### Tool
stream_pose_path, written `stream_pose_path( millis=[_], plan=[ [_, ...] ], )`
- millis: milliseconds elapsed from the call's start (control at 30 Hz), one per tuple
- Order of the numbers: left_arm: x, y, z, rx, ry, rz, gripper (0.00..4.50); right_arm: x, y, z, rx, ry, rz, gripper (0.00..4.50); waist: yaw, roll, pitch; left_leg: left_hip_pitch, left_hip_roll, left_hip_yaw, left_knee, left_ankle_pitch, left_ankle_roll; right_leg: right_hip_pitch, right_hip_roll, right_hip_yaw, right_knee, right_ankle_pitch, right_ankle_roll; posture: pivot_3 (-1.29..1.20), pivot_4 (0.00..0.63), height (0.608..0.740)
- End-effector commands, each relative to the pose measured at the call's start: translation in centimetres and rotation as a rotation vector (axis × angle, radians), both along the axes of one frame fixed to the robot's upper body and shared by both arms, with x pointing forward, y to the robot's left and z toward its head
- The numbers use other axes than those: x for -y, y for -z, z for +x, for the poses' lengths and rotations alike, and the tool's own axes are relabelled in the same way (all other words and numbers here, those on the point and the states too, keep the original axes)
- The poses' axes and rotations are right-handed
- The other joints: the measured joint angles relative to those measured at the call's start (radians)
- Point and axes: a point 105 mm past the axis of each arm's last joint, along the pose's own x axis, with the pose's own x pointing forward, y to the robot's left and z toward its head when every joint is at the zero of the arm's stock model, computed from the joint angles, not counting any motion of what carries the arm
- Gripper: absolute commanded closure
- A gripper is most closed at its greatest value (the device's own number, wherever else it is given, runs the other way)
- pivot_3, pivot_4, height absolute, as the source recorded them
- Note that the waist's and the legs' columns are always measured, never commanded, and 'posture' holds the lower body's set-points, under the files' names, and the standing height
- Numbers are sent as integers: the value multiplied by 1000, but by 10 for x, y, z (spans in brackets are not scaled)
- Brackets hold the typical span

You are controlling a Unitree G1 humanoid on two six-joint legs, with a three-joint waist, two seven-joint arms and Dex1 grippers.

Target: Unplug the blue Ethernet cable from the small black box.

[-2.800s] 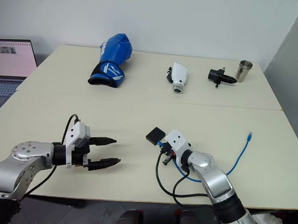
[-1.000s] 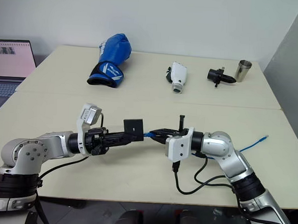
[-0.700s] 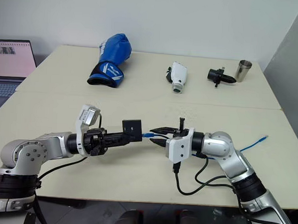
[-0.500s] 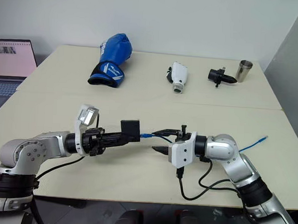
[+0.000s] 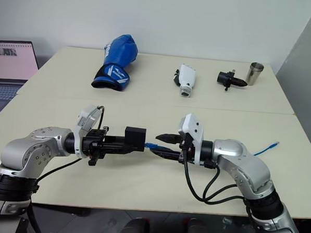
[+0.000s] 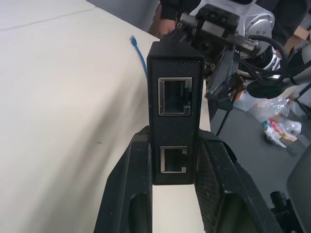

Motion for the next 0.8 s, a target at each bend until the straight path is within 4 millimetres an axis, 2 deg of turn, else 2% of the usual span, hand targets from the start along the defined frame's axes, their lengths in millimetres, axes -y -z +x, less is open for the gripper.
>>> stream_pose_path(
  millis=[33,233,800],
  plan=[
    [5,-11,-2,34,26,-1,3706,-6,-9,-2,-35,-31,36,2426,-1,0,0,0,0,0,0,0,0,0,0,0,0,0,0,0,150,740],
    [10,-13,-4,36,38,-4,3706,-13,-7,-2,-85,-71,38,2426,-1,0,0,0,0,0,-1,0,0,-1,0,0,0,0,0,0,150,740],
    [12,-18,-4,34,40,-5,3706,-11,-9,-3,-171,-160,45,2426,-1,0,0,-1,0,0,-1,0,0,-2,1,0,0,0,0,0,150,740]
  ],
)
